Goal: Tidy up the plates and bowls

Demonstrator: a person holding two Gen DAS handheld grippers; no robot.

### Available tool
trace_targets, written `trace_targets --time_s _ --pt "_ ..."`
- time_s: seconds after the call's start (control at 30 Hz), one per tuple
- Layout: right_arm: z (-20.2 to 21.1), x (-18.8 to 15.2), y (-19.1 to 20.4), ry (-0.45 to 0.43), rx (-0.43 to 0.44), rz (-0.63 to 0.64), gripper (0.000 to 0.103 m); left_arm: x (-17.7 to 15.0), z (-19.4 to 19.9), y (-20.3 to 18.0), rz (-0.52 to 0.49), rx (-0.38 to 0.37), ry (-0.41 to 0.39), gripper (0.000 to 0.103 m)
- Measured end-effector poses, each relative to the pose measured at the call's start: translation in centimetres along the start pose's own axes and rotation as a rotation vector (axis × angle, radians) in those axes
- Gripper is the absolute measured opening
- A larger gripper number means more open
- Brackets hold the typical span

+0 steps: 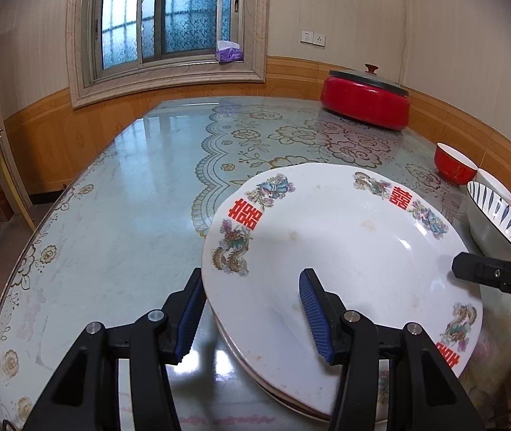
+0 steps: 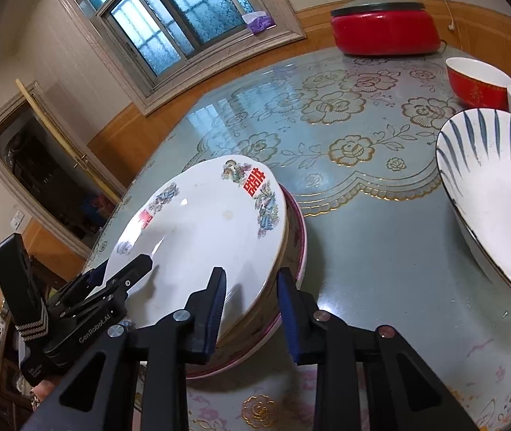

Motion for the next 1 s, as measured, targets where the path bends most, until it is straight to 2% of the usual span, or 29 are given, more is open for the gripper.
trace_targets --time_s 0.17,0.27,0.33,0.37,0.43,0.57,0.63,0.77,1.0 --pt "1.4 -0.2 -0.3 -0.053 0.013 -0.042 0.033 -0.4 0.6 -0.2 0.017 -0.021 0.003 0.055" --pt "2.3 -0.8 -0.2 -0.057 -0.042 -0.009 0.034 -0.8 1.5 -0.2 0.029 -0.011 0.006 0.056" --pt "2.5 -1.5 0.3 -0.047 -0.062 0.042 0.034 -1.1 2.3 -0.2 0.032 -0.001 0.005 0.061" --pt "2.5 -1.7 0.4 -0.036 -0.07 0.053 0.037 -1.3 2.7 -0.2 0.033 -0.001 0.002 0.063" --pt "2.5 -2.2 0.6 -0.028 -0.046 0.044 0.038 -1.8 3.1 -0.3 0.041 -0.014 0.012 0.066" --pt "2.4 -2.7 0.6 -0.007 -0.005 -0.009 0.039 -2.6 3.5 -1.2 0.095 -0.119 0.043 0.067" --pt "2.6 -2.9 0.4 -0.002 0.012 -0.026 0.041 -2.7 3.7 -1.6 0.104 -0.141 0.048 0.068" --pt "3.0 -3.5 0.0 -0.002 0.023 -0.065 0.043 -3.1 4.1 -2.4 0.108 -0.168 0.048 0.075" --pt "2.0 -3.8 0.7 0.026 0.122 -0.115 0.043 -3.2 3.9 -2.5 0.126 -0.173 0.029 0.077"
Point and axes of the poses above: each gripper's, at about its wrist camera, not at the fingertips, and z roughly against the way its jaws point, y to its left, x to its top, the point moved 9 cm from there along -z, roughly the way its jaws point, and after that the axes turned 2 degrees about z, right-handed, at the moved point
